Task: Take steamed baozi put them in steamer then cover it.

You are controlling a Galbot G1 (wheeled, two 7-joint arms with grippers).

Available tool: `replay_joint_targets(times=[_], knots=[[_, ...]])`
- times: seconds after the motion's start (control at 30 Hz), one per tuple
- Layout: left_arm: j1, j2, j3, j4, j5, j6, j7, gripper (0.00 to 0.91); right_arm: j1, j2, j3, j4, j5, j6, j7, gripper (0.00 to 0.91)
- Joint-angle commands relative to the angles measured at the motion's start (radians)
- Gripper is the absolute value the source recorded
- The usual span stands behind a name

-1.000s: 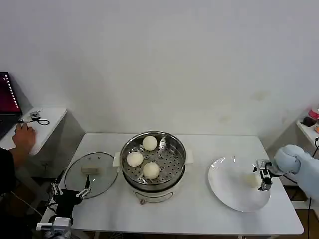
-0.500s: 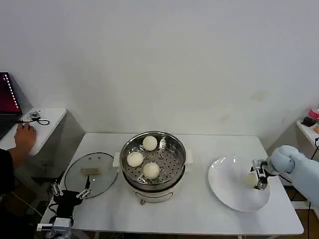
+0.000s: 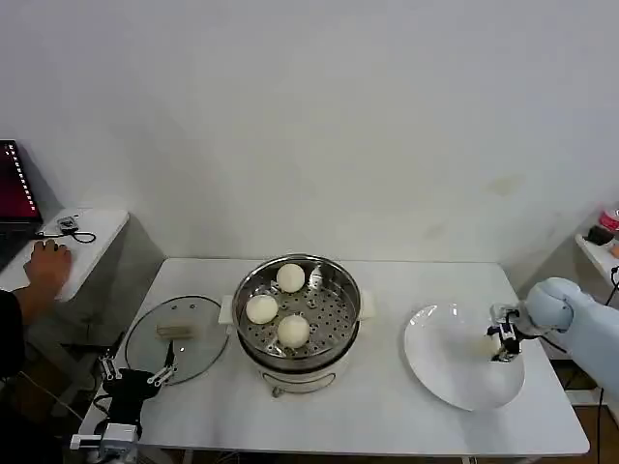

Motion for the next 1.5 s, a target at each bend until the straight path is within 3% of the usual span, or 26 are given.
replay_joint_targets(times=[0.03, 0.23, 0.4, 0.67, 0.87, 1.03, 1.5], knots=[[-0.008, 0.0, 0.002, -0.003, 0.0, 0.004, 0.001, 0.907, 0.286, -0.09, -0.188, 0.193, 0.165, -0.075, -0.021, 0.645], [-0.012, 0.008, 0.006, -0.004, -0.001, 0.004, 0.003, 0.907, 0.623, -0.077, -0.375, 0.351, 0.328, -0.146, -0.019, 0.645], [-0.015, 0.006, 0.011, -0.018, 0.008, 0.006, 0.005, 0.907, 0.839, 0.028, -0.531, 0.434, 0.464, -0.239, 0.025, 0.655], [-0.013, 0.003, 0.005, -0.025, 0.008, 0.006, 0.004, 0.907, 0.872, 0.287, -0.594, 0.473, 0.695, -0.39, 0.147, 0.655], [-0.01, -0.009, 0.002, -0.029, 0.013, 0.006, 0.004, 0.907, 0.831, 0.411, -0.586, 0.409, 0.807, -0.438, 0.223, 0.655], [-0.004, -0.019, 0.002, -0.035, 0.019, 0.004, 0.004, 0.907, 0.763, 0.471, -0.599, 0.358, 0.833, -0.452, 0.251, 0.655], [0.003, -0.017, -0.012, -0.052, 0.017, 0.005, 0.004, 0.907, 0.624, 0.556, -0.606, 0.174, 0.682, -0.445, 0.237, 0.655]])
